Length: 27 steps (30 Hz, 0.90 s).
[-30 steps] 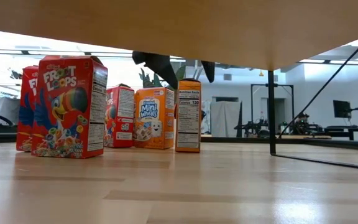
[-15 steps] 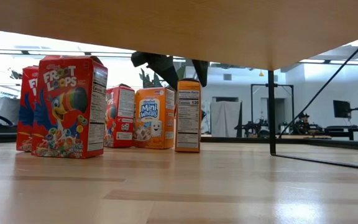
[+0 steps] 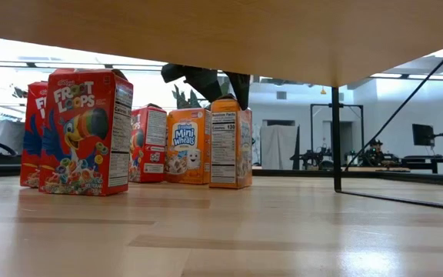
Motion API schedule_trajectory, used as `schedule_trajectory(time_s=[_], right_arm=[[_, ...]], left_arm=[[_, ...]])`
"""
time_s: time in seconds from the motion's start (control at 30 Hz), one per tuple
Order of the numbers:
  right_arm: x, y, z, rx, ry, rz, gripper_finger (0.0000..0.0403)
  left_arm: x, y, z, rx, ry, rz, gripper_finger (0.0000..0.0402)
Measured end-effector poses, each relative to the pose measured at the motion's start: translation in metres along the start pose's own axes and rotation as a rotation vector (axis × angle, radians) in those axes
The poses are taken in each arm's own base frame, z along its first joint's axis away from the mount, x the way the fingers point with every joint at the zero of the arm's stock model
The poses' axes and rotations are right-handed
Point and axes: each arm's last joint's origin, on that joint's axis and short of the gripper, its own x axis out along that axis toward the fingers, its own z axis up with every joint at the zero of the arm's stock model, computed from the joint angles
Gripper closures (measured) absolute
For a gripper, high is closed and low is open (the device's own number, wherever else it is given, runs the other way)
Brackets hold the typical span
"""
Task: Stack cereal on shelf
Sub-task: Put the bottom right orange cereal box on the shelf
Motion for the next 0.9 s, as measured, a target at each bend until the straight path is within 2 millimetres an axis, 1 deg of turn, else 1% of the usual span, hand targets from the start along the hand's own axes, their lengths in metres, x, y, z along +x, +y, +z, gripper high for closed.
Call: schedule_trajectory(time_s=[0.23,0.53,0.63,0.73,0.9], right_arm=[[0.000,0.000,0.000,-0.003,-0.001,-0.001,0.0257],[0.000,0.000,0.000,-0.017,-0.001,-0.001,0.0269],[0.000,0.000,0.000,-0.020,0.000,-0.002,0.0270],[0.000,0.000,0.000,-0.027,0.000,-0.002,0.0268],[0.000,0.000,0.000,-0.030,-0.001,-0.002,0.0263]], left_arm=[[-0.007,0.003,0.002,0.014,0.024,-0.001,0.0250],[-0.036,0.001,0.025,0.078,0.009,0.006,0.0251],[-0.051,-0.001,0.035,0.100,0.014,-0.005,0.0251],[-0.069,-0.001,0.045,0.129,0.015,-0.002,0.0251],[-0.108,0.001,0.060,0.163,0.014,-0.004,0.0251]])
